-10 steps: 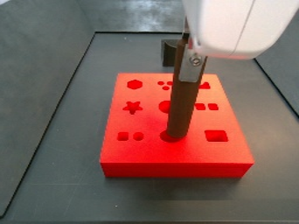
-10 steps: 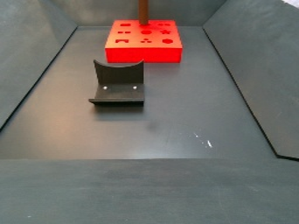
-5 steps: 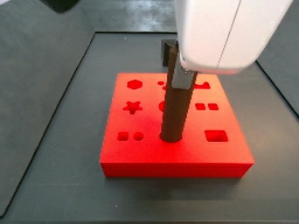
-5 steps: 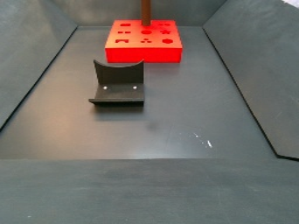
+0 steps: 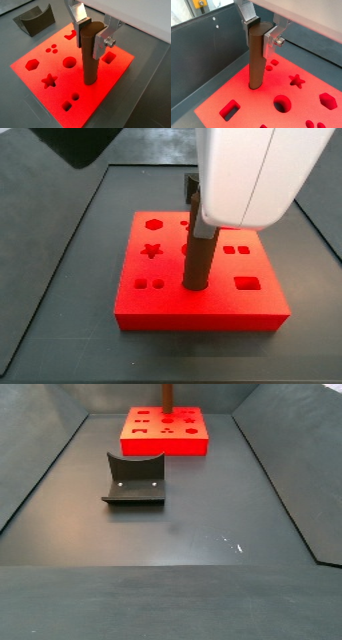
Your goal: Insert the oval object.
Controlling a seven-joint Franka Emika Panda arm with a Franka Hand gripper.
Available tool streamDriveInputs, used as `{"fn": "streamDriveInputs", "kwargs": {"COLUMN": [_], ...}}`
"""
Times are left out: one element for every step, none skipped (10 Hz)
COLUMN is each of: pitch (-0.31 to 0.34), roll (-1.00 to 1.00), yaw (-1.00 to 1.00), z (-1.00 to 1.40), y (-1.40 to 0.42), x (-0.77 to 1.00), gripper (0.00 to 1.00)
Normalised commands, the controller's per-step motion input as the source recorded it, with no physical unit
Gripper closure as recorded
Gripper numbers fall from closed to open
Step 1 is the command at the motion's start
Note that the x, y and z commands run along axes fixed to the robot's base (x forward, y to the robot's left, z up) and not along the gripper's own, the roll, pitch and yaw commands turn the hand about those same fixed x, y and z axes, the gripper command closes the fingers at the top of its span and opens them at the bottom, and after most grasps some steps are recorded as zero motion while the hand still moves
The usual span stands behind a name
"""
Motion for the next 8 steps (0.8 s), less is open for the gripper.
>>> {"fn": "streamDriveInputs", "kwargs": {"pitch": [-0.090,-0.091,-0.077,-0.073,-0.069,-0.051,0.000,0.000], "roll": [0.03,0.04,0.04,0.05,0.07,0.08,0.00,0.00], "yaw": [0.00,0.00,0.00,0.00,0.00,0.00,0.00,0.00], "z": [-0.64,-0.61,-0.60,-0.61,-0.63,-0.63,-0.11,0.00], "y": [-0.01,-0.03,-0.01,-0.01,-0.02,-0.03,0.00,0.00], "x": [0.00,0.01,0.00,0.00,0.00,0.01,0.00,0.00], "gripper": [1.00,1.00,1.00,1.00,1.00,1.00,1.00,1.00]}}
